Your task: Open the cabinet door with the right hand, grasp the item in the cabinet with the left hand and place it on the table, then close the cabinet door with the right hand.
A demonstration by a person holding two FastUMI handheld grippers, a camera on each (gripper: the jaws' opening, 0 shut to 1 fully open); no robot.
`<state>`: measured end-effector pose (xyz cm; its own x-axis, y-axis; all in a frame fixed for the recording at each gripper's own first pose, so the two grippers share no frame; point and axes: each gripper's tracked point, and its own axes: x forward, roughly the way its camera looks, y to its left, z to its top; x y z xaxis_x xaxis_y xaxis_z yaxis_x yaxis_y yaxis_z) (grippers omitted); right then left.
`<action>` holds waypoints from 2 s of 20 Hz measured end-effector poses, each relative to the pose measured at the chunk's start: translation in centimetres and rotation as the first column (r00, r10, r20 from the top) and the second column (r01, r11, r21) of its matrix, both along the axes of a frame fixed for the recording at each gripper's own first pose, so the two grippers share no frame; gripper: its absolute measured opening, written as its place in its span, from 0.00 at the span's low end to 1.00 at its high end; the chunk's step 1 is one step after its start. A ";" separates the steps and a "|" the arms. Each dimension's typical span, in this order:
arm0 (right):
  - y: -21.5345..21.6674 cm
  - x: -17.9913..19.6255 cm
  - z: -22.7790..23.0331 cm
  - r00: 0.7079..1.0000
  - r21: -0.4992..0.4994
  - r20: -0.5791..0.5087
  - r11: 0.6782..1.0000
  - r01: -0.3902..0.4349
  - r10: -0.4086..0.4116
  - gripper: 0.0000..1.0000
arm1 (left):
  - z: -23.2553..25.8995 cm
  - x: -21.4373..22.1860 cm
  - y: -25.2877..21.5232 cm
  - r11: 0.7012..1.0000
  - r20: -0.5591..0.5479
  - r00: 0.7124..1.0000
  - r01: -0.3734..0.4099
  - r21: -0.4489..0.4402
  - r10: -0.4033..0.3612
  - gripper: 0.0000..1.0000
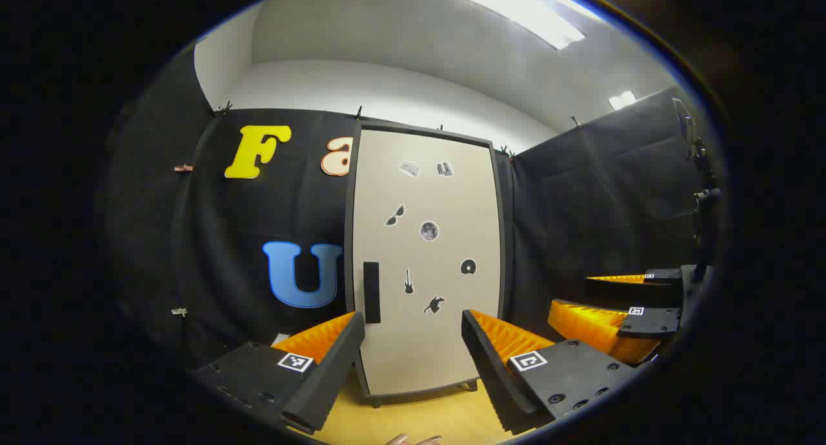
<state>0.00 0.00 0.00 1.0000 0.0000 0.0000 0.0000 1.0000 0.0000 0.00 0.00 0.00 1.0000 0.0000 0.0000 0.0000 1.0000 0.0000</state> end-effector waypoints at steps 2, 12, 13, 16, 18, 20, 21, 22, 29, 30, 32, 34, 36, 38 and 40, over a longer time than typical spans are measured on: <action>-0.3 -0.2 -0.2 1.000 0.004 -0.009 1.000 0.007 -0.006 0.97 | -0.4 -0.1 0.0 1.000 -0.008 1.000 0.000 0.001 0.000 0.95; -0.5 -0.6 0.3 1.000 0.025 0.000 0.999 0.022 -0.022 0.97 | -1.3 -0.2 0.4 1.000 -0.033 0.999 0.009 -0.024 -0.010 0.95; -0.5 -0.5 0.4 1.000 0.022 -0.002 1.000 0.020 -0.020 0.97 | -1.3 -0.2 0.6 1.000 -0.036 0.999 0.007 -0.030 -0.008 0.95; 0.2 -0.6 0.4 1.000 0.012 -0.001 1.000 -0.002 0.002 0.97 | -1.6 -0.2 1.1 0.999 -0.038 0.999 0.001 -0.043 -0.003 0.95; 0.7 -0.6 0.2 1.000 0.001 -0.004 1.000 -0.011 0.011 0.97 | -1.6 -0.2 1.4 0.999 -0.038 0.999 -0.003 -0.043 0.002 0.95; 1.1 -0.3 0.0 1.000 -0.006 -0.006 1.000 -0.014 0.014 0.97 | -1.7 0.0 1.8 0.999 -0.038 0.999 -0.002 -0.042 0.001 0.95; 1.3 -0.1 0.0 1.000 -0.006 -0.007 1.000 -0.016 0.016 0.97 | -1.6 0.1 1.9 0.999 -0.035 0.999 -0.001 -0.043 0.000 0.95; 1.5 0.2 -0.1 1.000 -0.005 -0.011 1.000 -0.017 0.017 0.97 | -1.7 0.1 2.1 0.999 -0.033 0.999 0.000 -0.045 -0.001 0.95; 3.6 1.7 0.0 1.000 0.005 -0.005 1.000 -0.015 0.015 0.98 | -2.1 -0.3 4.9 0.999 -0.036 0.999 -0.006 -0.048 0.004 0.95; 4.1 1.9 0.0 1.000 0.004 -0.004 1.000 -0.019 0.019 0.98 | -2.2 -0.4 5.4 0.999 -0.039 0.999 -0.005 -0.049 0.004 0.95; 5.3 2.2 -0.1 1.000 0.005 -0.004 1.000 -0.029 0.029 0.97 | -2.6 -0.8 6.5 0.999 -0.047 0.999 -0.011 -0.042 0.009 0.95; 6.6 2.7 -0.3 0.999 0.010 -0.004 0.999 -0.039 0.039 0.97 | -2.7 -1.3 7.9 0.999 -0.052 0.998 -0.021 -0.032 0.019 0.95; 8.0 3.6 -0.3 0.999 0.014 -0.002 0.999 -0.052 0.052 0.97 | -2.9 -2.1 9.0 0.999 -0.054 0.998 -0.030 -0.029 0.029 0.95; 9.5 4.6 -0.3 0.998 0.012 0.002 0.997 -0.071 0.071 0.97 | -3.0 -2.8 10.4 0.999 -0.056 0.997 -0.046 -0.030 0.044 0.95; 10.7 5.7 -0.4 0.997 0.013 0.000 0.996 -0.083 0.083 0.97 | -3.2 -3.4 11.8 0.997 -0.061 0.996 -0.071 -0.034 0.069 0.95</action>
<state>5.72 10.68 -0.38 0.9965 0.0831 0.0005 -0.0831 0.9965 0.0129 -3.39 11.80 -3.16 0.9957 0.0693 -0.0610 -0.0714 0.9969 -0.0336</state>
